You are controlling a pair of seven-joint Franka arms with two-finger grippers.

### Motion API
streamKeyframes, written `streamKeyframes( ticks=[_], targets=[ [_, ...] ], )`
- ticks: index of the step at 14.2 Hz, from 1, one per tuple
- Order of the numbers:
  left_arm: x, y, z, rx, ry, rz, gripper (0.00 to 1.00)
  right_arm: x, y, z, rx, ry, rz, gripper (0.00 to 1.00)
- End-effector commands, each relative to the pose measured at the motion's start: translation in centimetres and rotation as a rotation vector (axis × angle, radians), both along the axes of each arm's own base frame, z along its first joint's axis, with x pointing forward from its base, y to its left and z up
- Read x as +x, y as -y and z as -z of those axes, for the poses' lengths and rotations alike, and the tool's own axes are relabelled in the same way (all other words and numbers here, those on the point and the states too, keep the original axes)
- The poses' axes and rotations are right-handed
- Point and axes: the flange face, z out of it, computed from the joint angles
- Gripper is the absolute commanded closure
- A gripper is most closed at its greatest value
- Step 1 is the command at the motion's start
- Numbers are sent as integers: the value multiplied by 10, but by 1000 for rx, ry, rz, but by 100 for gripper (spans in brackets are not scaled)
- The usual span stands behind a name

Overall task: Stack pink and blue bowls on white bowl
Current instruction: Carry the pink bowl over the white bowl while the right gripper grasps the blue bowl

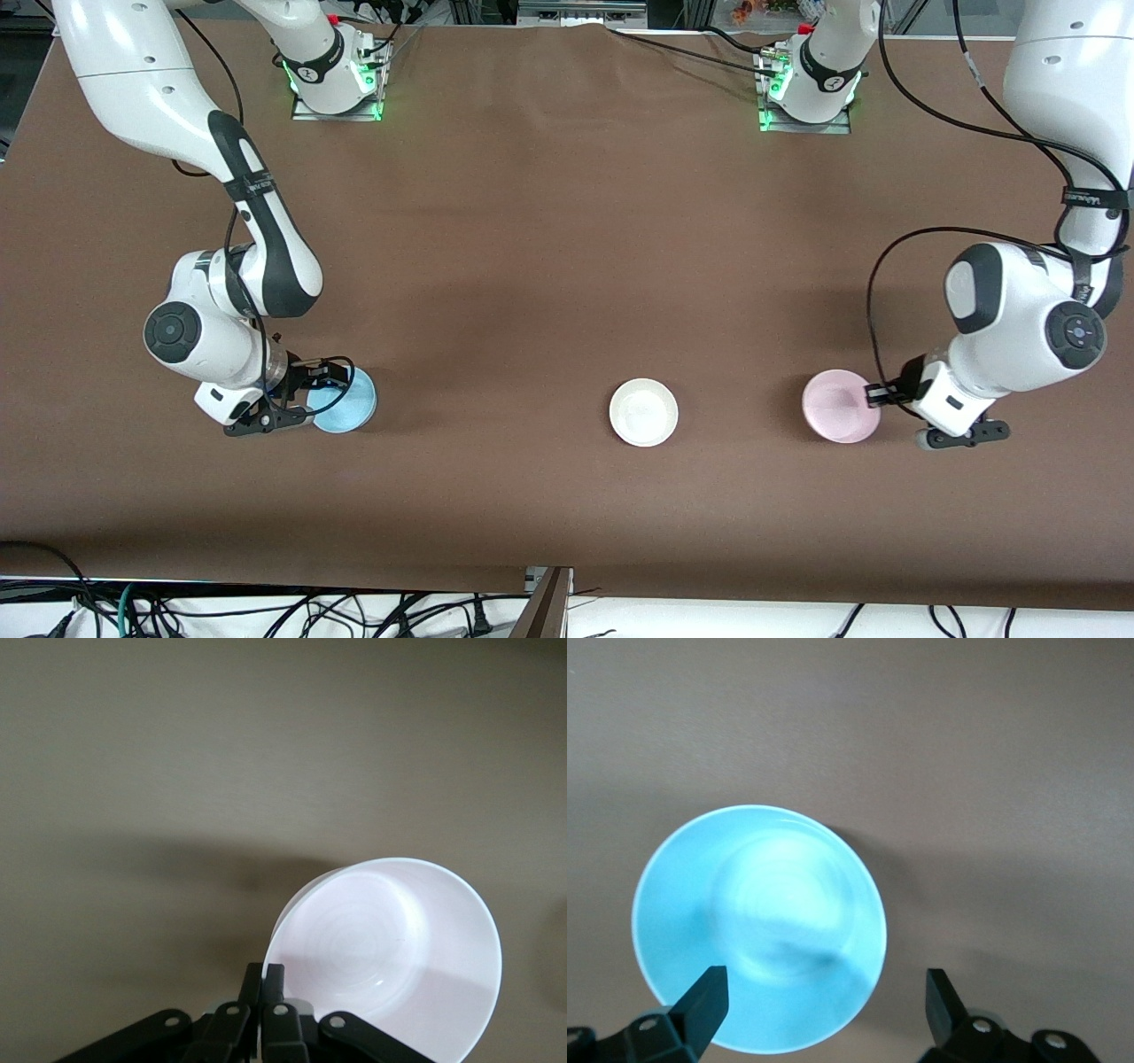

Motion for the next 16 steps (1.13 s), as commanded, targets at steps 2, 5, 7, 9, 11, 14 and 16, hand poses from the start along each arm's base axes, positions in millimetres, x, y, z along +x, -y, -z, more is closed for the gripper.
streamKeyframes(
  ticks=[2,5,7,9,11,14,16],
  targets=[
    [-16,97,-16,-46,-41,-134,100,5,10,13,4,19,20,10],
    [-29,181,-18,-55,-53,-183,100,5,10,18,9,12,39,41],
    [-29,225,-11,-71,-65,-223,100,4,10,21,10,7,43,66],
    [-26,252,-2,-42,-52,-266,100,5,11,23,11,6,38,84],
    [-17,263,13,-26,-36,-290,100,6,14,21,13,5,45,96],
    [-13,270,22,-55,-3,-338,100,12,11,10,52,2,78,98],
    [-9,267,30,-68,13,-369,100,19,5,-9,79,-55,121,98]
  ],
)
